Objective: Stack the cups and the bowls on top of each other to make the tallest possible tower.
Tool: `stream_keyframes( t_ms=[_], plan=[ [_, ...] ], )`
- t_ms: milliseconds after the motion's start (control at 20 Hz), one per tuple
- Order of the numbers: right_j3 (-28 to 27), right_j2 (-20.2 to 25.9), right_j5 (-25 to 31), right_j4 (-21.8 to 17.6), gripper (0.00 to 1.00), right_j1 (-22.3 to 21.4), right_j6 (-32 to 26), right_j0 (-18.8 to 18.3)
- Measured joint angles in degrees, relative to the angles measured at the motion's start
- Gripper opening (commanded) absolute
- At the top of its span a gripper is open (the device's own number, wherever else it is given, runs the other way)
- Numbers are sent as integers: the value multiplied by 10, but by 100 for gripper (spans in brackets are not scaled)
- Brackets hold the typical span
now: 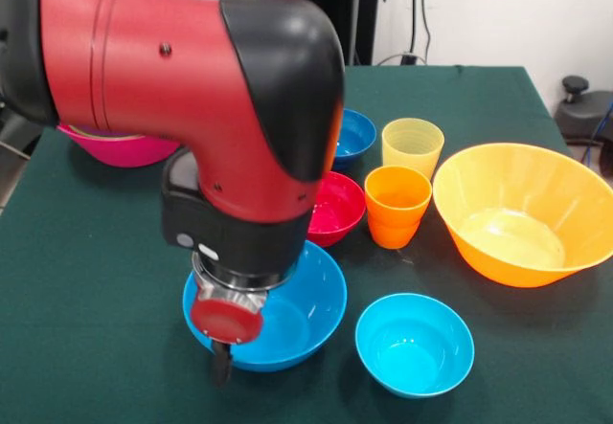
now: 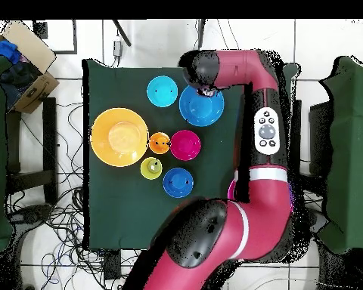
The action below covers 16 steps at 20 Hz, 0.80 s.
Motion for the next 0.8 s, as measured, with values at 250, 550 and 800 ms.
stream_keyframes(
  t_ms=[250,550,800],
  plan=[
    [-36,2,26,0,100,37,-1,5],
    [-48,10,26,2,100,62,-9,-6],
    [-53,16,26,17,100,72,-10,-22]
  ],
)
